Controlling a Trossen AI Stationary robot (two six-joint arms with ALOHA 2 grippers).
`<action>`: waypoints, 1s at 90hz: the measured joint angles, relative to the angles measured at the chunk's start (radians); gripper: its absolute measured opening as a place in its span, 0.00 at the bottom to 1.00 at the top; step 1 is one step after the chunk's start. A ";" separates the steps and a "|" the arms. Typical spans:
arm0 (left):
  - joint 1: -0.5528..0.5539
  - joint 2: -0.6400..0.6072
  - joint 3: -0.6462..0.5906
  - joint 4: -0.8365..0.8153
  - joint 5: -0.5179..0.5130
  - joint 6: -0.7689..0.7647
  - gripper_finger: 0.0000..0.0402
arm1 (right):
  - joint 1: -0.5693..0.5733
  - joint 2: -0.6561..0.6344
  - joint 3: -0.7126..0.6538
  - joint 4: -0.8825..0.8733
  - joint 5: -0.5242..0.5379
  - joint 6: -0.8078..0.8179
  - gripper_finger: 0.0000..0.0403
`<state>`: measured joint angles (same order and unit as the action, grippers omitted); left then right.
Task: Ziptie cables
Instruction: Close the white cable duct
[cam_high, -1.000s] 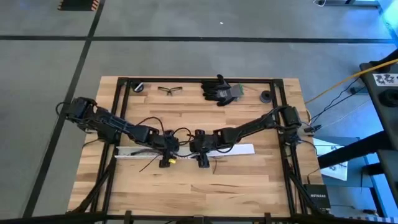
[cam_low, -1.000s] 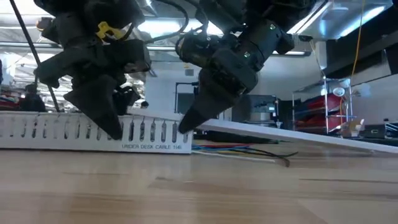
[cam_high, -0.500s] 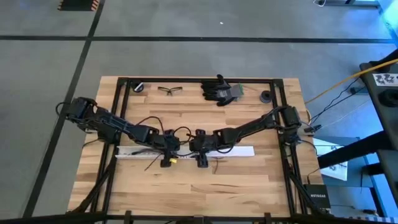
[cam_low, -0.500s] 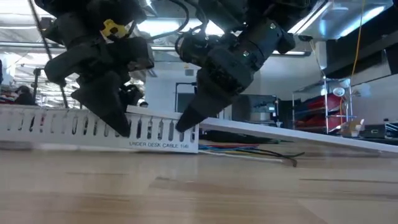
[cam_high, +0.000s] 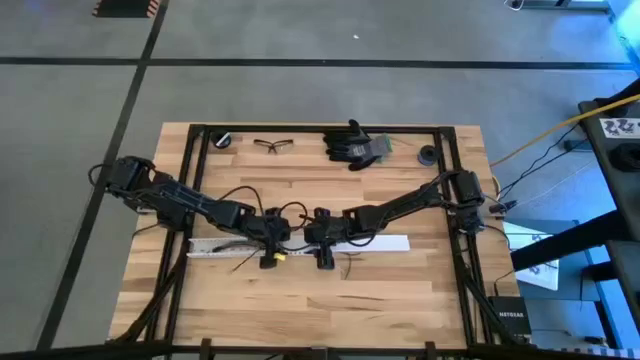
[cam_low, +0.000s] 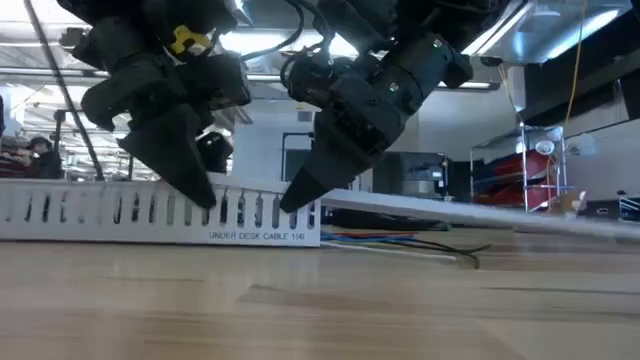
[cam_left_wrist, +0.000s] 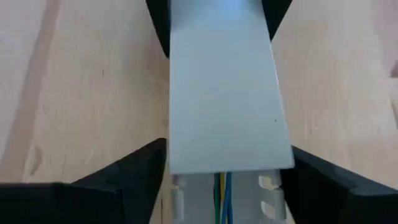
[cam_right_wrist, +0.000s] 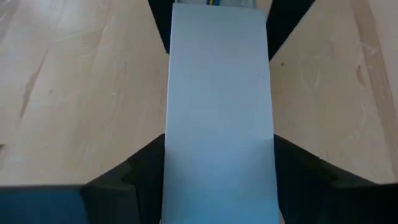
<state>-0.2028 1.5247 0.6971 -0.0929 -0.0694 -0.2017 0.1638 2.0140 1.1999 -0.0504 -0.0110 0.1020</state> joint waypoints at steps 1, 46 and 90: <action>0.000 -0.002 0.000 -0.004 0.001 0.000 0.71 | 0.000 0.000 0.000 0.000 0.000 0.000 0.52; -0.023 -0.164 0.006 -0.071 -0.049 -0.057 0.74 | -0.001 0.000 -0.001 -0.003 -0.040 -0.006 0.53; -0.032 -0.070 0.005 -0.021 -0.031 -0.112 0.74 | 0.001 0.000 -0.002 -0.002 -0.061 -0.032 0.52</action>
<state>-0.2349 1.4551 0.7021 -0.1139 -0.1001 -0.3135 0.1650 2.0140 1.1980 -0.0528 -0.0715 0.0704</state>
